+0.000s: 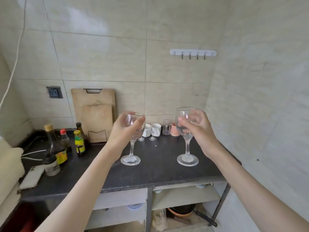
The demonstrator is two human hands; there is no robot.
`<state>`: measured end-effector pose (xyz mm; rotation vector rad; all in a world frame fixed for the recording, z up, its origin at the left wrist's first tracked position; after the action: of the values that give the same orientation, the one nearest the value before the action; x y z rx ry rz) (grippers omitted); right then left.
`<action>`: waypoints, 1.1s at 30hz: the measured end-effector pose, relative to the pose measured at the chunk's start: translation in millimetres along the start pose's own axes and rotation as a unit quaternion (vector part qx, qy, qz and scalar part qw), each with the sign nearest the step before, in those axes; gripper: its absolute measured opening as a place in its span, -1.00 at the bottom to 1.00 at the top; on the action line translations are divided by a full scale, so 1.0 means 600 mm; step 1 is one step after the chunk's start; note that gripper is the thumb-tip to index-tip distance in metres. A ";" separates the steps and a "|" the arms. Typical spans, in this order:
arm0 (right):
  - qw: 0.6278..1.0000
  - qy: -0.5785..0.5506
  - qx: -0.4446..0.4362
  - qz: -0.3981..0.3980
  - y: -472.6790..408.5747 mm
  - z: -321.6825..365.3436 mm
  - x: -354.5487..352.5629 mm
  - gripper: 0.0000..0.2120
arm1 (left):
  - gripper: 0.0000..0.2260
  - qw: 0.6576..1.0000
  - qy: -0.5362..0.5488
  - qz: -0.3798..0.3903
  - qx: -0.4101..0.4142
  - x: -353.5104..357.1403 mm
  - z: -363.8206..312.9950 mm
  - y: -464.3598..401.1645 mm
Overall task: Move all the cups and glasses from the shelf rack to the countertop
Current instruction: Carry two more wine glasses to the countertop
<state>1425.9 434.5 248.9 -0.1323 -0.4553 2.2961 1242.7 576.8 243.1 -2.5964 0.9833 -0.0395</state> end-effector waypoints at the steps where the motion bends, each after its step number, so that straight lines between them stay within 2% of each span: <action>1: 1.000 0.000 0.001 -0.007 -0.025 -0.015 -0.010 -0.34 | -0.60 1.000 0.007 0.006 -0.001 0.014 0.016 -0.025; 6: 1.000 -0.013 0.026 0.002 -0.154 -0.116 -0.046 -0.34 | -0.75 1.000 0.001 0.021 -0.019 0.078 0.106 -0.152; 9: 0.999 -0.017 0.035 0.011 -0.238 -0.179 -0.074 -0.42 | -0.72 0.999 -0.026 -0.001 -0.045 0.109 0.163 -0.231; 13: 0.997 -0.015 0.067 0.030 -0.342 -0.257 -0.114 -0.45 | -0.58 0.996 -0.039 -0.016 -0.075 0.161 0.218 -0.332; 15: 0.995 -0.006 0.083 0.047 -0.390 -0.291 -0.129 -0.49 | -0.65 0.995 -0.041 -0.016 -0.086 0.187 0.253 -0.376; 17: 0.994 -0.004 0.089 0.057 -0.434 -0.320 -0.141 -0.42 | -0.69 0.993 -0.049 -0.026 -0.100 0.206 0.290 -0.412; 19: 0.993 0.001 0.104 0.062 -0.469 -0.356 -0.151 -0.37 | -0.82 0.993 -0.055 -0.017 -0.107 0.226 0.324 -0.441; 21: 0.989 0.009 0.129 0.072 -0.494 -0.398 -0.158 -0.40 | -0.70 0.989 -0.066 -0.002 -0.129 0.248 0.365 -0.463; 23: 0.985 0.012 0.152 0.085 -0.519 -0.436 -0.160 -0.48 | -0.47 0.983 -0.091 -0.017 -0.159 0.251 0.408 -0.487; 28: 0.980 0.043 0.167 0.096 -0.578 -0.518 -0.166 -0.48 | -0.54 0.964 -0.154 -0.044 -0.213 0.264 0.512 -0.547; 33: 0.968 0.102 0.195 0.120 -0.623 -0.618 -0.158 -0.44 | -0.44 0.948 -0.204 -0.058 -0.239 0.273 0.609 -0.603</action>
<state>1832.6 708.4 35.5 -0.2340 0.1289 2.5276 1652.1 839.9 9.5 -2.9046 0.7516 0.7641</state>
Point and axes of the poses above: each hand's wrist, its own y-axis away from the middle knuckle, its own x-axis out of the palm, z = x × y, the point moved 10 cm from there along -y, towards the middle knuckle, and after that the axes turned 9 degrees about -y, right-handed, at the moved point
